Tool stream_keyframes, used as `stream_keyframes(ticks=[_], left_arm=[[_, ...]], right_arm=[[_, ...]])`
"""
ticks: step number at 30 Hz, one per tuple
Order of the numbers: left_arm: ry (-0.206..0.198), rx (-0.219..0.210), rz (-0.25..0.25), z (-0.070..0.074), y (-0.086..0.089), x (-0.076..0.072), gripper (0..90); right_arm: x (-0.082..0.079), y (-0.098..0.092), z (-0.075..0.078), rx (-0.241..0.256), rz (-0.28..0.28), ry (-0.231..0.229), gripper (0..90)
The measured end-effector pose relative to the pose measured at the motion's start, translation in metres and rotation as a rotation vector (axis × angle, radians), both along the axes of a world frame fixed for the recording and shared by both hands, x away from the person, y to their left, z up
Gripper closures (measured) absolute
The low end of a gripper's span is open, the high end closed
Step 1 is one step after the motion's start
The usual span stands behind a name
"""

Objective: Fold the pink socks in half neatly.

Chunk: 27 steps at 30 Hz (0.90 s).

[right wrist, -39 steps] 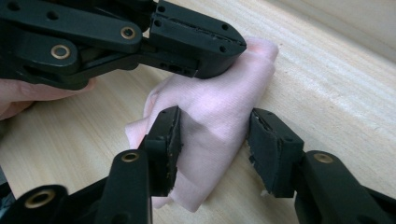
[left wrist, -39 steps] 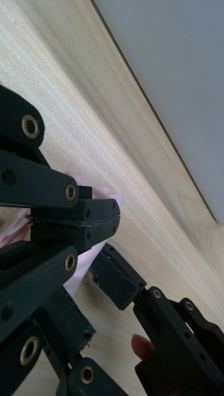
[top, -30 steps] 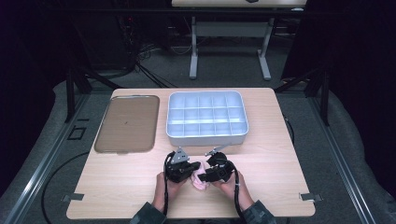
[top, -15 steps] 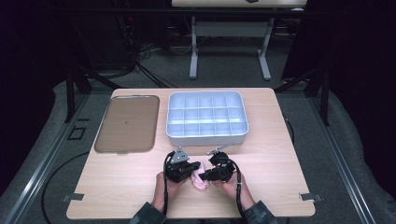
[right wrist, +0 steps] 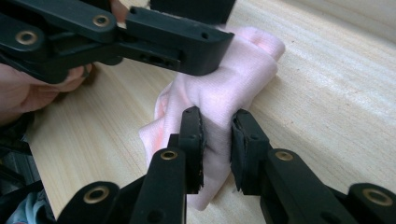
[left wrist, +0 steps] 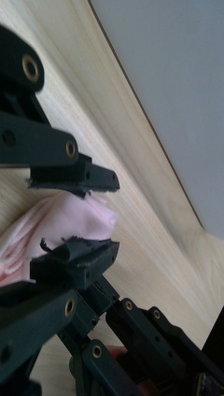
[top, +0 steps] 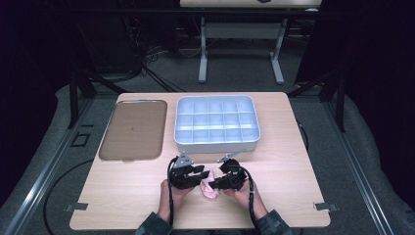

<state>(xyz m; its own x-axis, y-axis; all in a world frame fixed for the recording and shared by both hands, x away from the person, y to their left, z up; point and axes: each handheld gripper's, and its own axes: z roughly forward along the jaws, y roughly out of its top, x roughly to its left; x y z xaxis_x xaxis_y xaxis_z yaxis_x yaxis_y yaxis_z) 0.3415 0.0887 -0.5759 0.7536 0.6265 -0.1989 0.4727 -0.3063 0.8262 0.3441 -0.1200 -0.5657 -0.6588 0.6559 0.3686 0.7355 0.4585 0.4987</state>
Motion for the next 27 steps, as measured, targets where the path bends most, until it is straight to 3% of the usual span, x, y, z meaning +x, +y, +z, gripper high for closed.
stream_keyframes(ticks=[2,5,13,21,27], left_arm=[[-0.003,0.008,0.038,0.002,0.004,0.0,54.2],[-0.006,0.016,0.054,0.005,0.01,-0.001,44.0],[-0.018,0.101,0.134,0.007,0.036,-0.011,19.4],[-0.007,0.178,0.198,-0.006,0.056,-0.026,13.1],[0.015,0.205,0.197,-0.014,0.057,-0.027,11.1]], right_arm=[[0.0,0.0,0.0,0.003,-0.002,-0.003,76.3],[0.0,0.0,0.0,0.005,0.001,-0.006,76.4],[0.0,-0.004,-0.004,0.041,0.006,-0.015,76.5],[-0.001,-0.003,-0.004,0.037,0.01,-0.031,76.5],[0.0,-0.004,-0.005,0.055,0.012,-0.027,76.4]])
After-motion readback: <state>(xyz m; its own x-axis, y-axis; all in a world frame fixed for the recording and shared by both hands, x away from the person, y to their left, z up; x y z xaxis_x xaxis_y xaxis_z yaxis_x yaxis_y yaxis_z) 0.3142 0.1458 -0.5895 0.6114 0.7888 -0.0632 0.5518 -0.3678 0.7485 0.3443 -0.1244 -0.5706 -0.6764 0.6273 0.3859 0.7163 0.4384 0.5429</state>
